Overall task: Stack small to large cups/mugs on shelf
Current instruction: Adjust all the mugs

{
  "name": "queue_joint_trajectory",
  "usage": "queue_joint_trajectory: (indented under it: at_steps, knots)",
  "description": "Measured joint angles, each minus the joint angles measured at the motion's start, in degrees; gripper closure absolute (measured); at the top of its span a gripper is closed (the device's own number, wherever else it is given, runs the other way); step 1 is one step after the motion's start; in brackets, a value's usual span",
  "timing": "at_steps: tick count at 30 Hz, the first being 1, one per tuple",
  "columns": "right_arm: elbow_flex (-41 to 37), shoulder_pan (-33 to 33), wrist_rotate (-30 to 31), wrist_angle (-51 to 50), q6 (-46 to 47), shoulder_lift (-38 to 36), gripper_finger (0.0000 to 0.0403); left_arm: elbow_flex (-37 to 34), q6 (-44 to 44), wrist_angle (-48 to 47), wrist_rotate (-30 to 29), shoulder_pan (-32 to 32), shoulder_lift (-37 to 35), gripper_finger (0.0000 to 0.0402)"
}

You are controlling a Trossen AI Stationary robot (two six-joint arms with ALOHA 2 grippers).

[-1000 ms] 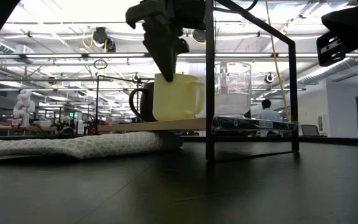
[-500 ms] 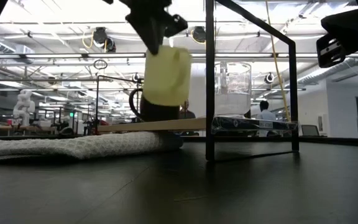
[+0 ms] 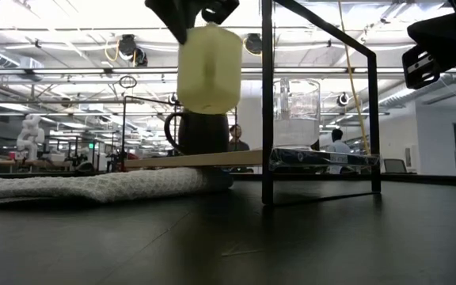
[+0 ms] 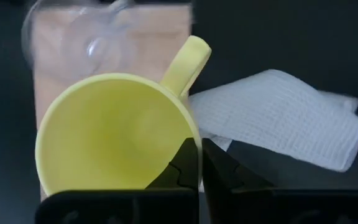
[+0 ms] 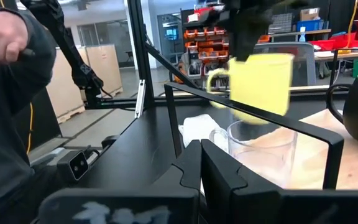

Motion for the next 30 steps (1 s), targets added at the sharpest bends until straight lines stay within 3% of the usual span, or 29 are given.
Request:
queue_joint_trajectory:
  at_steps: [16,24,30]
  knots:
    - [-0.02,0.0,0.0,0.42,-1.22,-0.02,0.0403,-14.78,17.36,7.74,-6.18,-0.85,-2.63,0.0399]
    - [-0.02,-0.04,0.02,2.67,-3.65,-0.04,0.0403,-21.1,23.1,16.28,1.71,3.63,-13.67,0.0399]
    - [-0.02,-0.04,0.04,3.95,-5.29,-0.04,0.0403,-21.65,25.07,15.39,7.34,6.65,-15.36,0.0399]
